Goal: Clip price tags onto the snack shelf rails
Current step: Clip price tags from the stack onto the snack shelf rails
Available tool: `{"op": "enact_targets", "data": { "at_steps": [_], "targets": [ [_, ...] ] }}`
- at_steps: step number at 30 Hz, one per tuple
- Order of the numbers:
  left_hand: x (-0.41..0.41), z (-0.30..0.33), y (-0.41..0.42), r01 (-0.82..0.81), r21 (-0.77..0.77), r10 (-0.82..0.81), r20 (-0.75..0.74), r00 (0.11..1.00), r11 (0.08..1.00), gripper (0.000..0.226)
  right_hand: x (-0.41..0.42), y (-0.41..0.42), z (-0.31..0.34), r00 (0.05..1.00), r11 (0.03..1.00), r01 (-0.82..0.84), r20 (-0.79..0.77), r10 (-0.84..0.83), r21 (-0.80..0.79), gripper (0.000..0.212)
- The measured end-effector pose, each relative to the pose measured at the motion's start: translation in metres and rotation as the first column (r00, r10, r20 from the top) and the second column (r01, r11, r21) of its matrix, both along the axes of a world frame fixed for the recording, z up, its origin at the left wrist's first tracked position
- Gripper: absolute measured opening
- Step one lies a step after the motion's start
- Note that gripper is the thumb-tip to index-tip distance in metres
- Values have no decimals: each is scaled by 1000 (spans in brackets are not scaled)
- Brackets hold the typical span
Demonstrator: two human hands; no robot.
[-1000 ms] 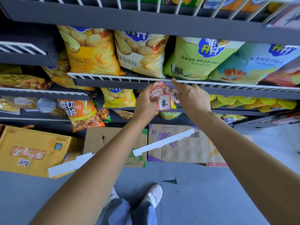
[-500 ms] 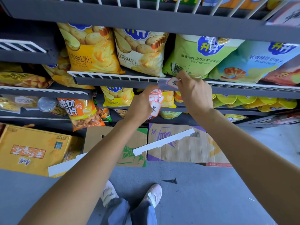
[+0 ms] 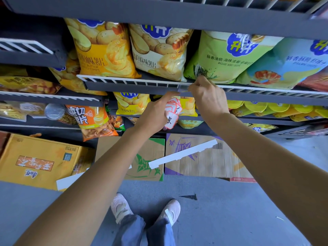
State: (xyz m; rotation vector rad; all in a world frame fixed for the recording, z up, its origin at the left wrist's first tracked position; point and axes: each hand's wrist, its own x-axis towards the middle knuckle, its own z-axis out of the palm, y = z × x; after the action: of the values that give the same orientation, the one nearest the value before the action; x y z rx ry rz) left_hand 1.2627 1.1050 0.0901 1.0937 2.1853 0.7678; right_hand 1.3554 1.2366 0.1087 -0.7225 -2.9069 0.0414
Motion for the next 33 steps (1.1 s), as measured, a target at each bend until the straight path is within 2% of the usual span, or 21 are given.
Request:
{"op": "enact_targets", "data": {
  "at_steps": [5, 12, 16, 22, 26, 33],
  "targets": [
    [-8, 0, 2, -14, 1, 14, 75, 997, 1000, 61, -2, -3, 1, 997, 995, -24, -76, 32, 99, 27],
    [-13, 2, 2, 13, -4, -12, 109, 994, 1000, 57, 3, -5, -5, 995, 984, -43, -78, 57, 175, 29],
    [-13, 1, 1, 16, 3, -17, 140, 990, 1000, 57, 6, -7, -9, 999, 990, 18, -29, -14, 142, 28],
    [-12, 2, 1, 12, 2, -12, 146, 989, 1000, 54, 11, -11, -9, 996, 996, 63, 57, -67, 68, 41],
    [-12, 4, 2, 11, 5, -12, 110, 994, 1000, 53, 9, -11, -8, 989, 989, 149, 15, -149, 0, 36],
    [-8, 4, 4, -6, 9, 5, 59, 998, 1000, 57, 10, -12, -8, 989, 990, 142, -46, -142, 3, 30]
  ]
}}
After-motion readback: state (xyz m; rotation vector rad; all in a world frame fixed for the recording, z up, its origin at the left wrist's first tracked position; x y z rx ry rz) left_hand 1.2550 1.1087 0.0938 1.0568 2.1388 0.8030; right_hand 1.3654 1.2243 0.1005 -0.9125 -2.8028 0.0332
